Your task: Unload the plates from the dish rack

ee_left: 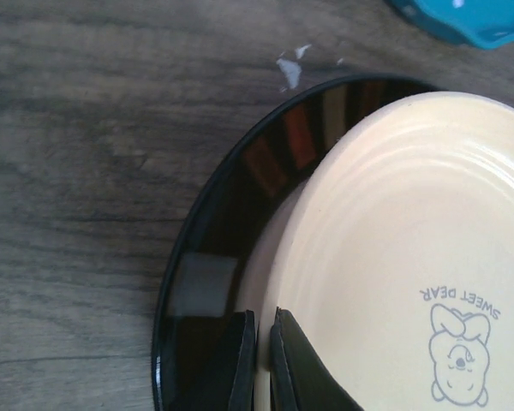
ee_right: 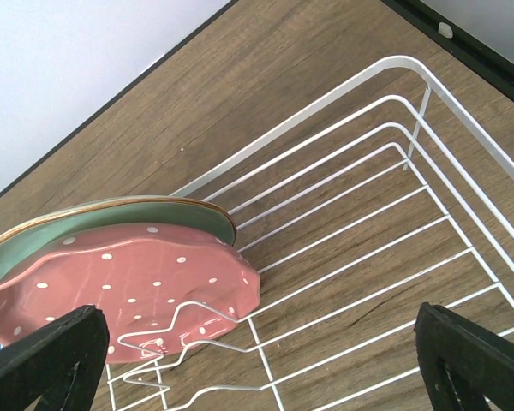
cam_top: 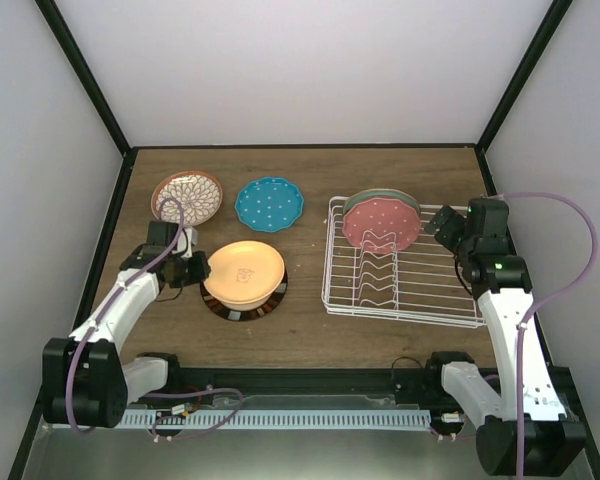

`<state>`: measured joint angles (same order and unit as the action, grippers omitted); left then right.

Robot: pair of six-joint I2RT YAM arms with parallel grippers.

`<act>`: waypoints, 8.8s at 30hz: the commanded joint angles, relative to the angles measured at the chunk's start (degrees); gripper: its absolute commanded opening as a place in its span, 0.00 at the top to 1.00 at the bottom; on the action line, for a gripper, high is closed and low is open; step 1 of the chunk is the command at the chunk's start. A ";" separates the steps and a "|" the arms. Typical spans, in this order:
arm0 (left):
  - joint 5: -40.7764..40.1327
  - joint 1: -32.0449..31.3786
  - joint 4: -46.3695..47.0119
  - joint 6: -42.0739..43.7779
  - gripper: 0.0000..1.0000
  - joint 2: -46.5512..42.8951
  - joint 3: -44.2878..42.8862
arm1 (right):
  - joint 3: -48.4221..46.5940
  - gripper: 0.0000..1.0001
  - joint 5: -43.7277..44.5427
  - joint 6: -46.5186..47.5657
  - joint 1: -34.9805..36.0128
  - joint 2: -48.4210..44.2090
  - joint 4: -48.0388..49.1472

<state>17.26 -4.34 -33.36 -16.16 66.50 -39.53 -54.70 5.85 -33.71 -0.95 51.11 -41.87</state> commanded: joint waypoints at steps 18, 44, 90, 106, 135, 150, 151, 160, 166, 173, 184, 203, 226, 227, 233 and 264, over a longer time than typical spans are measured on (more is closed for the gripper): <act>-7.13 3.73 4.78 0.80 0.11 3.71 -6.75 | -3.61 0.00 3.34 -1.88 -0.32 -2.61 -3.22; 14.32 -31.57 20.81 39.71 0.15 44.81 -61.19 | -2.89 0.00 4.31 -2.02 -0.28 -6.94 -5.14; -2.10 -41.51 30.76 55.80 0.59 54.05 -55.83 | -4.26 0.00 6.72 -2.61 -0.28 -6.37 -7.35; -10.03 -44.49 31.81 55.17 0.95 55.49 -56.30 | -6.46 0.00 7.97 -3.30 -0.28 -7.87 -10.40; -43.31 -52.90 56.15 69.80 0.96 46.21 -50.38 | -3.74 0.00 5.40 -3.52 -0.28 -9.88 -8.72; -43.00 -52.96 62.52 73.68 0.96 43.16 -52.10 | -3.14 0.00 4.39 -3.46 -0.28 -8.87 -7.16; -43.01 -52.95 63.14 74.30 0.96 43.13 -52.21 | -3.07 0.00 4.49 -3.53 -0.28 -8.86 -7.22; -44.09 -52.79 68.95 79.40 0.96 44.18 -52.84 | -2.61 0.00 4.61 -4.03 -0.28 -8.90 -7.02; -44.30 -52.67 71.53 81.73 0.96 44.74 -54.17 | -2.60 0.00 4.52 -3.87 -0.28 -8.05 -6.11; -44.07 -51.90 65.04 76.92 0.96 43.92 -60.22 | -2.65 0.00 4.26 -3.46 -0.29 -7.05 -5.23; -40.73 -47.33 45.60 61.32 0.96 38.18 -67.23 | -1.60 0.00 3.79 -3.90 -0.28 -7.10 -4.79; -17.35 -11.91 8.27 15.53 0.96 40.48 -79.10 | -0.41 0.00 1.67 -4.04 -0.26 -5.06 -2.52; 4.28 -3.49 7.59 -0.62 0.96 50.21 -57.11 | -1.64 0.00 4.04 -4.86 -0.29 -6.12 -5.19; 4.28 -3.41 7.53 -0.65 0.96 50.99 -57.41 | -1.71 0.00 4.20 -4.93 -0.28 -6.26 -5.39; 3.61 -3.43 7.53 -0.40 0.96 54.78 -58.29 | -2.72 0.00 5.30 -5.00 -0.28 -6.61 -6.84; -2.22 -0.78 7.21 -1.50 0.06 56.44 -59.60 | -2.61 0.00 5.84 -9.72 -0.28 -10.61 -11.31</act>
<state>18.90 -7.14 -26.76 -17.80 124.03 -94.67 -55.53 10.72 -42.17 -0.95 41.28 -51.96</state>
